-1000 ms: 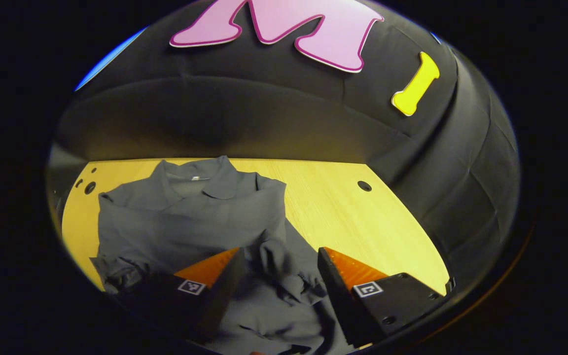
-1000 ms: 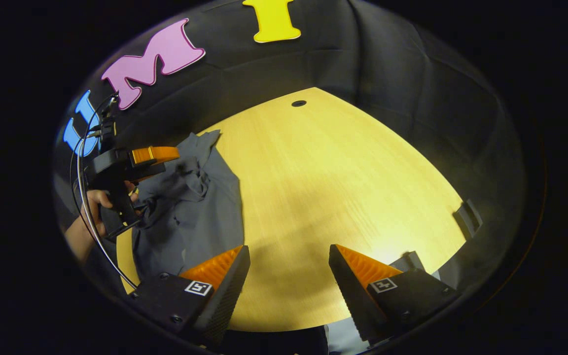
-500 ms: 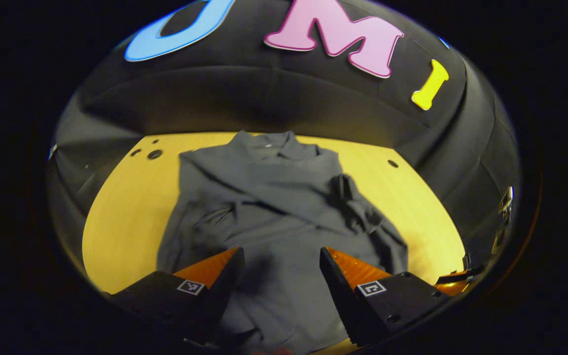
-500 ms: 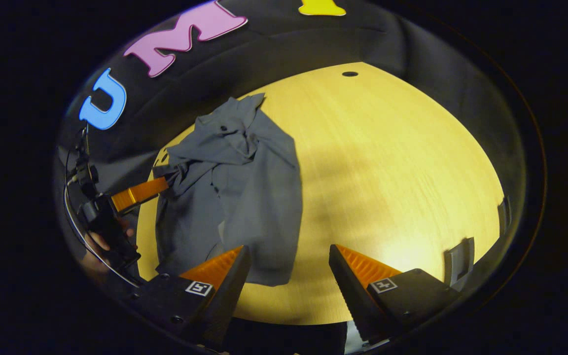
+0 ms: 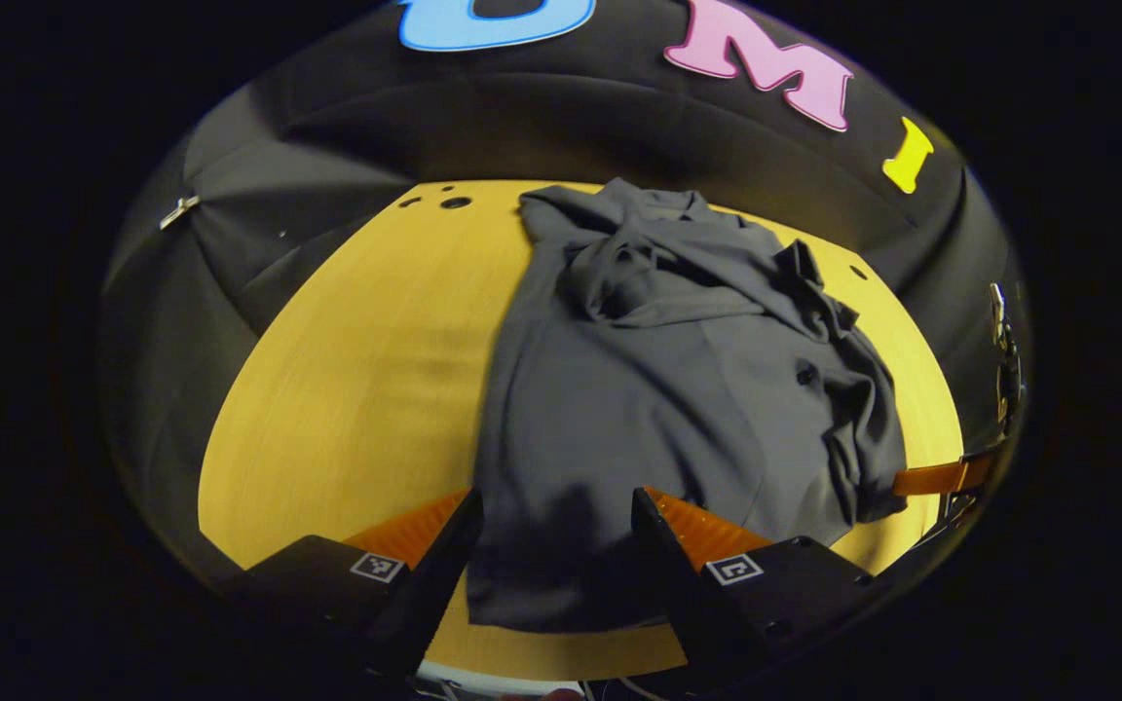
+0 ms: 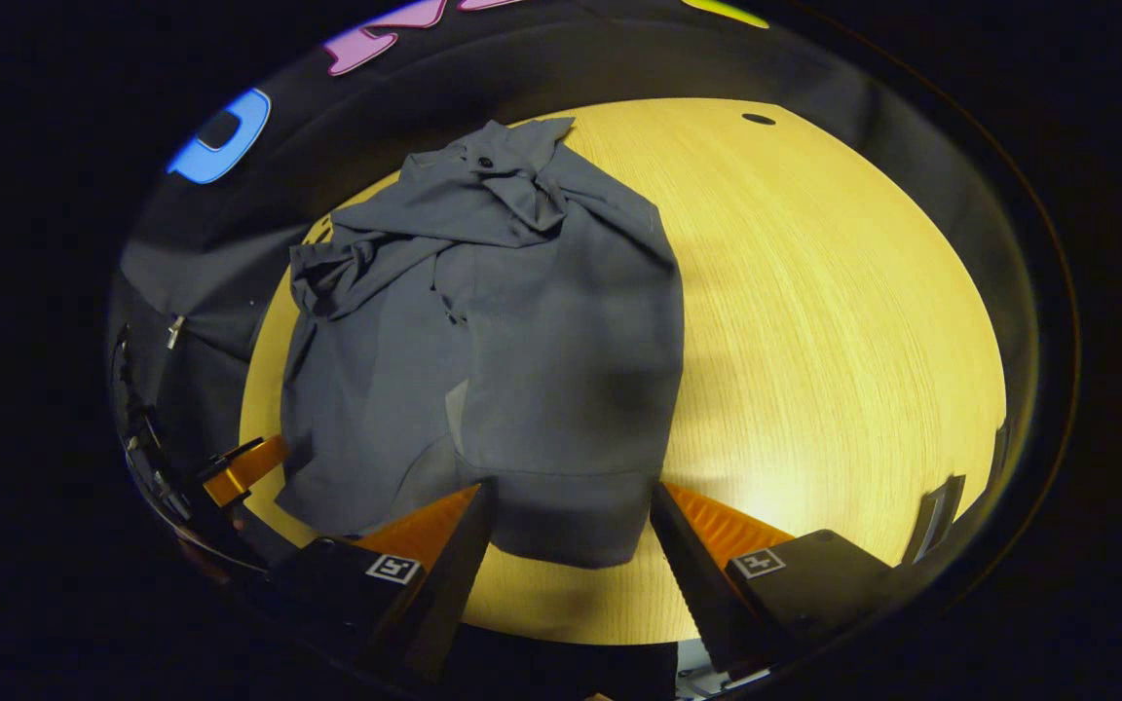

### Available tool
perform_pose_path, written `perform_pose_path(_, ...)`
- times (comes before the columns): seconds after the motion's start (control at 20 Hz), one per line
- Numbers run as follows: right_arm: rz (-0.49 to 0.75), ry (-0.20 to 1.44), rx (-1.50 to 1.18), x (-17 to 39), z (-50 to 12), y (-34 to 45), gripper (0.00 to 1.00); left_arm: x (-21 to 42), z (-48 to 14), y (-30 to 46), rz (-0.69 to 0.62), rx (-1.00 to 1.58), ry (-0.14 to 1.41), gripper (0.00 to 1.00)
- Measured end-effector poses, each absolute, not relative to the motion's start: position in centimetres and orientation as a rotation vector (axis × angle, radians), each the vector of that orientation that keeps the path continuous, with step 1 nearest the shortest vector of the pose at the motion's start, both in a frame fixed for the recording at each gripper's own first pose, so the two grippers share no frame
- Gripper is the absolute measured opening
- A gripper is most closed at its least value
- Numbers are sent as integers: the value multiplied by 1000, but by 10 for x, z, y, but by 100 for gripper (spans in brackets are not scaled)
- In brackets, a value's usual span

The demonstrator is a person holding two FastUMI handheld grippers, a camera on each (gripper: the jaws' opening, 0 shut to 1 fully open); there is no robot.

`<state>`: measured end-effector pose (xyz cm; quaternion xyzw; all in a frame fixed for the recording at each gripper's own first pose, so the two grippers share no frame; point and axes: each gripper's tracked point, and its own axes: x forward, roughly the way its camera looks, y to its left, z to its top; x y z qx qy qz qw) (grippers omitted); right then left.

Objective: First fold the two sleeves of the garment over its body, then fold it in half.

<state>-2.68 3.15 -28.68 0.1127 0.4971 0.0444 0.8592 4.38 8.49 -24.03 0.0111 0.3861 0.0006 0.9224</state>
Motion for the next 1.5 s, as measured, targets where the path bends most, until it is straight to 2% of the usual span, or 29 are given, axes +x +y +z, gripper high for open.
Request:
perform_pose_path(0.25, 82, 1082, 159, -25, -302, 39, 99, 15, -265, 109, 66, -13, 839, 96)
perform_pose_path(0.3, 72, 1083, 144, -25, -304, 38, 99, 11, -269, 107, 62, -32, 851, 92)
perform_pose_path(0.35, 54, 1079, 130, -24, -303, 36, 99, 6, -270, 102, 50, -52, 857, 96)
perform_pose_path(0.65, 6, 1084, 40, -23, -310, 33, 96, 7, -280, 97, 31, 77, 873, 98)
perform_pose_path(0.7, -11, 1092, 1, -25, -312, 29, 95, 7, -279, 92, 14, 96, 869, 98)
perform_pose_path(0.75, -14, 1088, 2, -23, -311, 29, 83, 7, -281, 86, -6, 106, 880, 96)
perform_pose_path(0.8, -20, 1095, 7, -24, -312, 31, 82, 6, -281, 84, -15, 115, 886, 94)
perform_pose_path(0.85, -20, 1094, 13, -22, -310, 30, 84, 8, -280, 82, -22, 115, 887, 88)
perform_pose_path(0.9, -20, 1090, 20, -18, -311, 30, 73, 8, -281, 80, -29, 117, 890, 87)
perform_pose_path(0.95, -14, 1091, 27, -15, -311, 30, 42, 10, -281, 77, -40, 121, 889, 79)
perform_pose_path(1.0, -3, 1090, 32, -14, -311, 27, 41, 8, -281, 73, -50, 125, 886, 76)
perform_pose_path(1.05, 13, 1095, 47, -17, -310, 27, 25, 9, -281, 69, -59, 126, 882, 66)
perform_pose_path(1.15, 52, 1085, 57, -13, -311, 29, 17, 9, -280, 62, -64, 113, 877, 31)
perform_pose_path(1.25, 120, 1063, 43, -14, -311, 30, 9, 11, -279, 60, -54, 110, 873, 13)
perform_pose_path(1.3, 138, 1053, 49, -14, -310, 30, 6, 13, -278, 57, -59, 105, 872, 7)
perform_pose_path(1.45, 140, 1036, 108, -14, -305, 29, 6, 13, -273, 56, -66, 88, 883, 2)
perform_pose_path(1.5, 142, 1022, 117, -13, -299, 28, 6, 16, -265, 54, -67, 74, 876, 6)
